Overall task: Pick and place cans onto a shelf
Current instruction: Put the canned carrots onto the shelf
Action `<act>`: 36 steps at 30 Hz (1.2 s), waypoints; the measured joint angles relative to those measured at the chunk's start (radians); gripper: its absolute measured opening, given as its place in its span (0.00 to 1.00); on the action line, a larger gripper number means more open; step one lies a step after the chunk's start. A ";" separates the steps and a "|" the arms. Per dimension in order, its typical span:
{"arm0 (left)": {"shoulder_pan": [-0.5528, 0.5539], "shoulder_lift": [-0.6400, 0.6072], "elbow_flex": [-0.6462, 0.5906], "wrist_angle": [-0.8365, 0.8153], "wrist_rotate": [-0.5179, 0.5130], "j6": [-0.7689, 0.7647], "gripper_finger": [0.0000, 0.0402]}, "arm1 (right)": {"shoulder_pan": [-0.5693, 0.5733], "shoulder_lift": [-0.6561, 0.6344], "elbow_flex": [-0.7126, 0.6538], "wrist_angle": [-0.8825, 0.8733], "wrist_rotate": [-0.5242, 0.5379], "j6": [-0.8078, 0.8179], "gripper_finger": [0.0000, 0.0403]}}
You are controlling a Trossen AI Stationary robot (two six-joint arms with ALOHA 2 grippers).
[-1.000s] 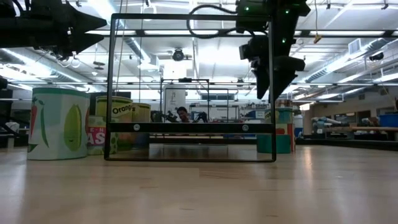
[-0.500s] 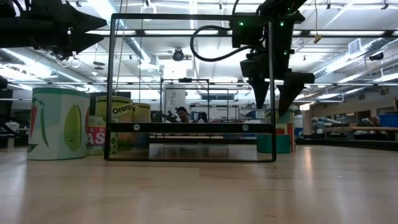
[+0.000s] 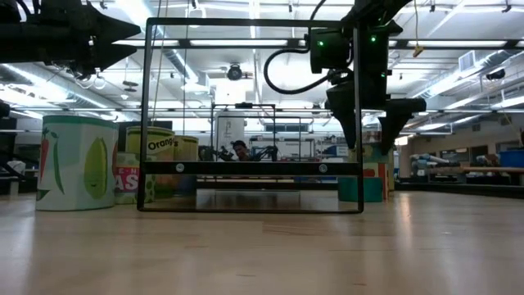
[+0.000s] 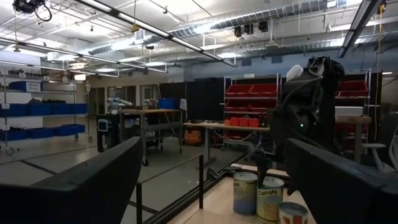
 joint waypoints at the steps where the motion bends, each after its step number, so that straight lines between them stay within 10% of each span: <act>1: 0.000 0.000 0.000 0.000 0.000 0.000 0.99 | -0.003 0.000 0.000 -0.003 0.000 -0.018 0.93; 36: 0.000 0.000 0.000 -0.002 0.000 0.001 0.99 | -0.030 -0.002 0.000 0.013 -0.036 -0.138 0.82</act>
